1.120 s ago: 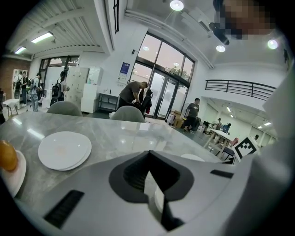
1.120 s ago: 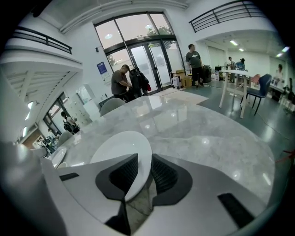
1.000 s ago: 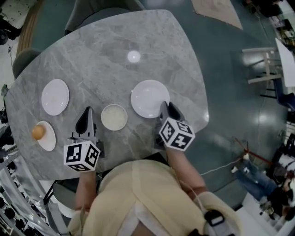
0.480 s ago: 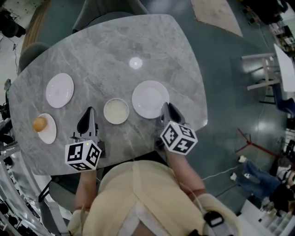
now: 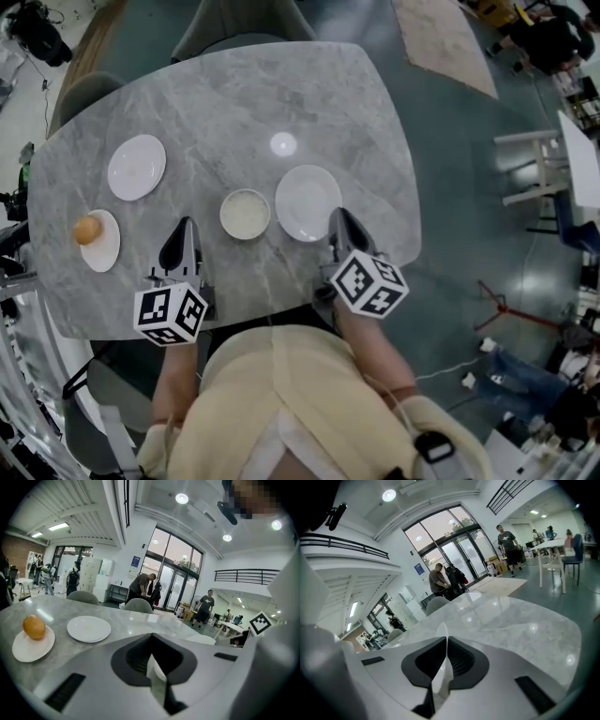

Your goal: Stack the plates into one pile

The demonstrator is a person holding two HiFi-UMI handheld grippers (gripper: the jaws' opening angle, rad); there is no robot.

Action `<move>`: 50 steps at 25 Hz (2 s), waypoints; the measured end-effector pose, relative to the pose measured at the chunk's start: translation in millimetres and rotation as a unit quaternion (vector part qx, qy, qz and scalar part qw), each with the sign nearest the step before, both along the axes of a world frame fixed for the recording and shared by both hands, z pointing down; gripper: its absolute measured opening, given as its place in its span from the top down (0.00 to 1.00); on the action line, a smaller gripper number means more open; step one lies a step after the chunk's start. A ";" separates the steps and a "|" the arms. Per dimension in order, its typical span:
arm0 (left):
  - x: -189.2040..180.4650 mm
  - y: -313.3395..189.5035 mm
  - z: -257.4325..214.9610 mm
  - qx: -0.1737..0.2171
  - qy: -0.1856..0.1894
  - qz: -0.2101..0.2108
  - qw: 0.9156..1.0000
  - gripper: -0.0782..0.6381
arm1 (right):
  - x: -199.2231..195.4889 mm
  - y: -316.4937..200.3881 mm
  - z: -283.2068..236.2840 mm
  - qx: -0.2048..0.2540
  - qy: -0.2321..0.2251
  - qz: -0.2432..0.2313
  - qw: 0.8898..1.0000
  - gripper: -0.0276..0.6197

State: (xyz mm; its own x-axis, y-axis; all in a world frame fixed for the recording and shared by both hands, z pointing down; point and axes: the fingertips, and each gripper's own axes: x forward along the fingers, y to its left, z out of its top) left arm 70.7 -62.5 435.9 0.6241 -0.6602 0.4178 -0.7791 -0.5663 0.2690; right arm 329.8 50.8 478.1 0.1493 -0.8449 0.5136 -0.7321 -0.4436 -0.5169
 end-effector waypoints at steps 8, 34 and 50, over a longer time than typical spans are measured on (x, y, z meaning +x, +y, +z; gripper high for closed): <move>-18.3 9.8 -7.6 0.018 0.013 -0.037 0.999 0.89 | -10.0 -13.8 -21.6 0.033 0.026 -0.054 0.998 0.94; -183.3 -45.4 -32.0 0.051 0.028 -0.128 0.990 0.89 | -107.3 -132.7 -106.2 0.107 0.141 -0.099 0.979 0.94; -264.8 -85.3 -20.0 0.038 0.018 -0.154 0.987 0.89 | -258.3 -212.6 -84.2 0.111 0.086 -0.202 0.969 0.94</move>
State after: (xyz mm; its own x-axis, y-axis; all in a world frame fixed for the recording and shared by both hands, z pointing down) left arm -194.1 -147.8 415.8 0.4031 -0.8494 0.3406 -0.9079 -0.3243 0.2658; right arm 71.5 -161.8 393.9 -0.1497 -0.9393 0.3087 -0.9067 0.0059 -0.4218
